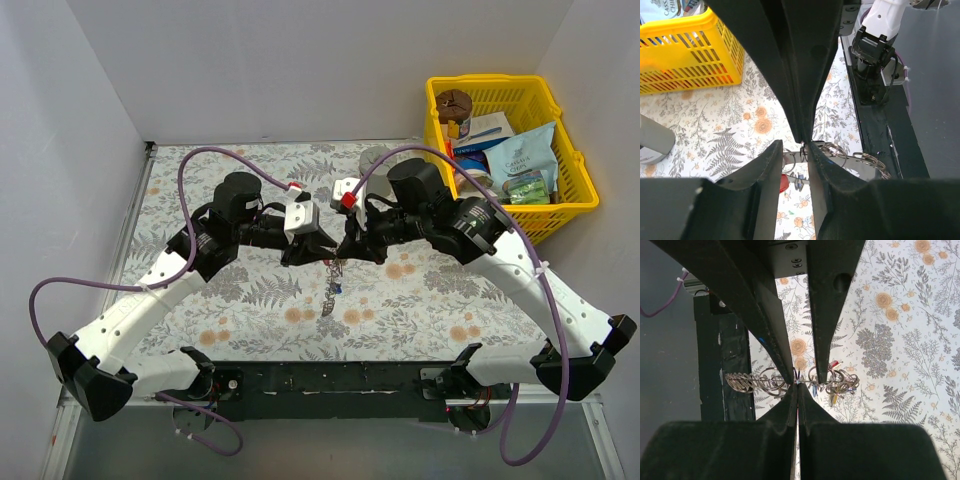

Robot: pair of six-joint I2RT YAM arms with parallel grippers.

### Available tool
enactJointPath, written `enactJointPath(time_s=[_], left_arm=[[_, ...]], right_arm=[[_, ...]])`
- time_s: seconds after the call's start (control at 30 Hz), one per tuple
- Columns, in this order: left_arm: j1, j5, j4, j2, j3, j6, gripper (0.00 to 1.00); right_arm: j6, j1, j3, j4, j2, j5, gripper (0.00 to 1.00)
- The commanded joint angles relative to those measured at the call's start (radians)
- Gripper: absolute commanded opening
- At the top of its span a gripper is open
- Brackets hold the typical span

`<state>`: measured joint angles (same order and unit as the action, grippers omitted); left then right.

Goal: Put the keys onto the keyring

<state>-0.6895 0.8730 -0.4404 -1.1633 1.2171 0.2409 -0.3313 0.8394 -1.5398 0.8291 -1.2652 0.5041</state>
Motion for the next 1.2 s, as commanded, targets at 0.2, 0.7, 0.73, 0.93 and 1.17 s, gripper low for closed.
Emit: enactJointPath(time_s=[0.2,0.7,0.73,0.93,1.17], left_arm=[[-0.002,0.023,0.014,0.001,-0.007,-0.012,0.0],[-0.002,-0.071,0.49,0.134,-0.223,0.256,0.0],[-0.002,-0.08,0.526,0.143,-0.238,0.299,0.0],[-0.002,-0.158,0.771,0.195,-0.336,0.411,0.0],[-0.004,-0.23,1.096,0.243,-0.462,0.56,0.0]], right_arm=[[0.026,0.0,0.017,-0.094,0.044,0.04,0.01],[0.152,-0.008,0.162,-0.318,0.208,-0.121,0.42],[0.155,-0.011,0.168,-0.321,0.214,-0.127,0.45],[0.173,-0.023,0.219,-0.361,0.256,-0.128,0.67],[0.21,-0.031,0.28,-0.432,0.28,-0.056,0.77]])
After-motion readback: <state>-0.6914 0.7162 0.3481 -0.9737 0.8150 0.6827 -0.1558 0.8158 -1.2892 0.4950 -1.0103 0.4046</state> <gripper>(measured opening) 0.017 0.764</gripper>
